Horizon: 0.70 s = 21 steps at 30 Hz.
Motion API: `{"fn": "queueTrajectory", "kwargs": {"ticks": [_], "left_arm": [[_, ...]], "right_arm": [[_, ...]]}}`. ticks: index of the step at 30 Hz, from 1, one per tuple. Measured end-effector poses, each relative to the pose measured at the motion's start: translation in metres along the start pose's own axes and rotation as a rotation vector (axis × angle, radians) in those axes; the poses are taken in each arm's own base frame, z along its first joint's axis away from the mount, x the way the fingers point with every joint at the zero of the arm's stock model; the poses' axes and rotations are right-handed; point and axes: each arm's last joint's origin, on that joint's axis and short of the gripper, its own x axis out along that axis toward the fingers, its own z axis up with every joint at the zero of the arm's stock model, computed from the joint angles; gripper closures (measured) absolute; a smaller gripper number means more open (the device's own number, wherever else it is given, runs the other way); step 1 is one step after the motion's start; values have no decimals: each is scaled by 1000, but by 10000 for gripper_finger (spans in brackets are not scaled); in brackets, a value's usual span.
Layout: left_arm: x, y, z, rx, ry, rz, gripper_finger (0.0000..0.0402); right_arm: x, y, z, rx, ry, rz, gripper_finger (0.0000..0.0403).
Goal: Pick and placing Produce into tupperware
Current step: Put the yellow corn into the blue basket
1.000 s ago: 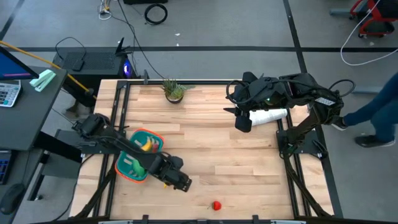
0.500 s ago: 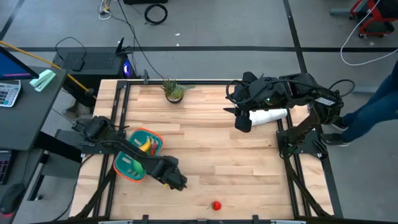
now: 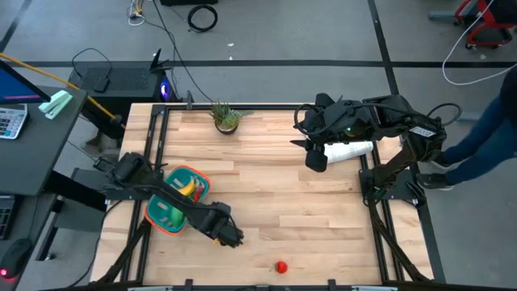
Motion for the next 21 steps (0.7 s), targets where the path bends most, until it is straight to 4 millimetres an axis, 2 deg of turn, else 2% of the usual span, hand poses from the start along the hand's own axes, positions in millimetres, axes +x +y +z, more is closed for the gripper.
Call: {"fn": "queueTrajectory", "kwargs": {"ticks": [10, 13, 18, 21], "left_arm": [[15, -1, -1, -17, 5, 39, 240], [15, -3, -1, -16, 15, 21, 275], [10, -9, -2, 52, 35, -12, 380], [-1, -14, 0, 58, 33, -8, 386]], "right_arm": [[0, 0, 0, -5, 0, 1, 199], [0, 0, 0, -5, 0, 0, 199], [0, 0, 0, -6, 0, 1, 199], [0, 0, 0, -6, 0, 0, 199]]}}
